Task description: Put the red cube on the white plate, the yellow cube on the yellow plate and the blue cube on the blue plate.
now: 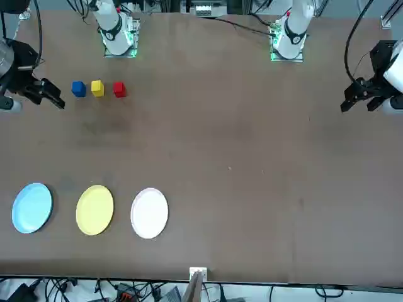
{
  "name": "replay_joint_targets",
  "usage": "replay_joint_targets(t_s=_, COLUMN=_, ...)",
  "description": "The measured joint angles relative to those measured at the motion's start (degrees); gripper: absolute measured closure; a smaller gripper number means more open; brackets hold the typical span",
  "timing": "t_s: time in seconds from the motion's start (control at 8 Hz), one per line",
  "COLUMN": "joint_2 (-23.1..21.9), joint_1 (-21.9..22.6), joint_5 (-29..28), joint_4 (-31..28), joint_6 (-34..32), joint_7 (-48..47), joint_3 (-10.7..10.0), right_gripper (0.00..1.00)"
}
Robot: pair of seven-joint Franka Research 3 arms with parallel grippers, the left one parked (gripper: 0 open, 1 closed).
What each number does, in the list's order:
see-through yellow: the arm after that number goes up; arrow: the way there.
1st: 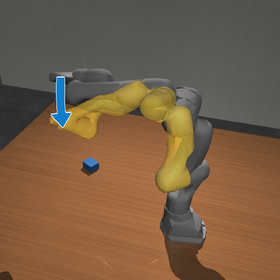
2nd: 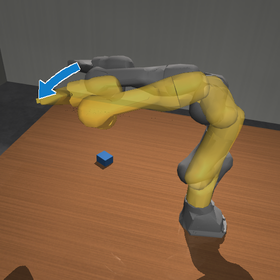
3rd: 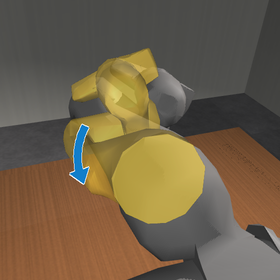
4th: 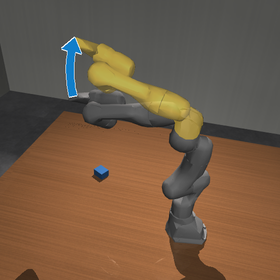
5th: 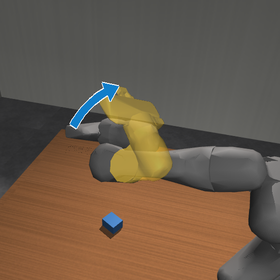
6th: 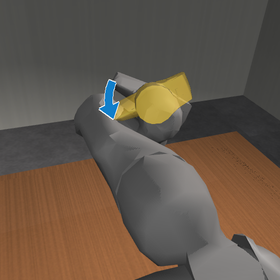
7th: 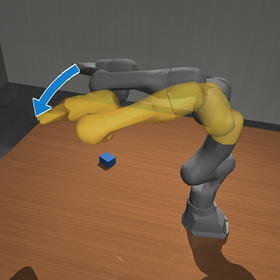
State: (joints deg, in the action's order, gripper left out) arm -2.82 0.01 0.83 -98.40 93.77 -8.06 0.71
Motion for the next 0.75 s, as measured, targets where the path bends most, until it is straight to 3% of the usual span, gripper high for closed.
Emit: replay_joint_targets(t_s=0.75, joint_2=0.3, joint_1=0.0, joint_5=0.0, joint_4=0.1, joint_6=-1.3, joint_7=0.1, joint_3=0.0, right_gripper=0.00)
